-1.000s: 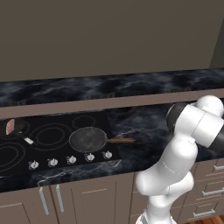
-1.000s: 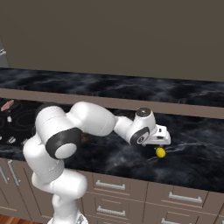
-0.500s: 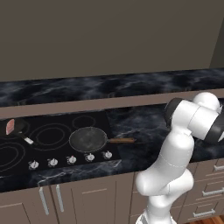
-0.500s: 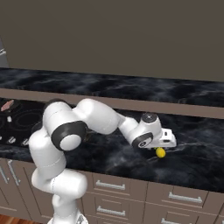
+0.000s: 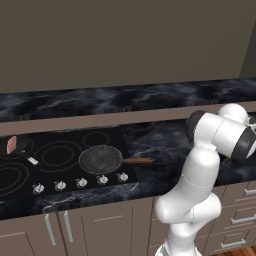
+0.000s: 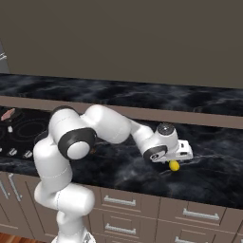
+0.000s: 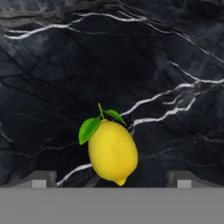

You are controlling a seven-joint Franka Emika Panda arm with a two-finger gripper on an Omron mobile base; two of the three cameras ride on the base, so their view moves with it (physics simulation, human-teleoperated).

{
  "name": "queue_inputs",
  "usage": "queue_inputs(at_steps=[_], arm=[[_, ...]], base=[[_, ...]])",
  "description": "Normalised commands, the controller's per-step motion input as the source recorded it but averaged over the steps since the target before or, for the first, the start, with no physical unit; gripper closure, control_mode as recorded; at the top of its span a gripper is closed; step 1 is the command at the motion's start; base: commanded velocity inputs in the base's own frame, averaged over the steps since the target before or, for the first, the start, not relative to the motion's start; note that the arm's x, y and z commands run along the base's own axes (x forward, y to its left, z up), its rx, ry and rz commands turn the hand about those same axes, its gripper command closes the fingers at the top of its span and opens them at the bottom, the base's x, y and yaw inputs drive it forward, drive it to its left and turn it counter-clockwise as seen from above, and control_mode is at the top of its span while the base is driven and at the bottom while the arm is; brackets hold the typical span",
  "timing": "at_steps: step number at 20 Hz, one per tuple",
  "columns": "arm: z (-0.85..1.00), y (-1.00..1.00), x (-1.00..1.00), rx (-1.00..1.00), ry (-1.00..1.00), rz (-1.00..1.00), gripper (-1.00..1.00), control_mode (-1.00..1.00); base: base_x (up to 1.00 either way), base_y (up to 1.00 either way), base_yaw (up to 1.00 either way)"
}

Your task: Place both pans onto different burners. Then place the lemon and the steak on different pans.

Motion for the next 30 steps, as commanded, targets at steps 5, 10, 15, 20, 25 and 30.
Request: queue_inputs(at_steps=[5,10,15,20,25,30], arm=[[-0.09,0.0,0.0,0.0,0.0,0.07,-1.0,-1.0],[-0.28,0.0,0.01,0.0,0.0,0.05,-1.0,-1.0],[-0.25,0.0,0.16,-0.02,0.0,0.02,-1.0,-1.0],[-0.01,0.0,0.26,-0.03,0.0,0.0,-1.0,-1.0],[-0.05,-0.01,0.15,0.0,0.0,0.0,-1.0,-1.0],[-0.24,-0.03,-0.03,0.0,0.0,0.0,-1.0,-1.0]], base=[[0.0,0.0,0.0],[0.0,0.0,0.0],[0.0,0.0,0.0],[0.0,0.0,0.0],[0.0,0.0,0.0],[0.0,0.0,0.0]])
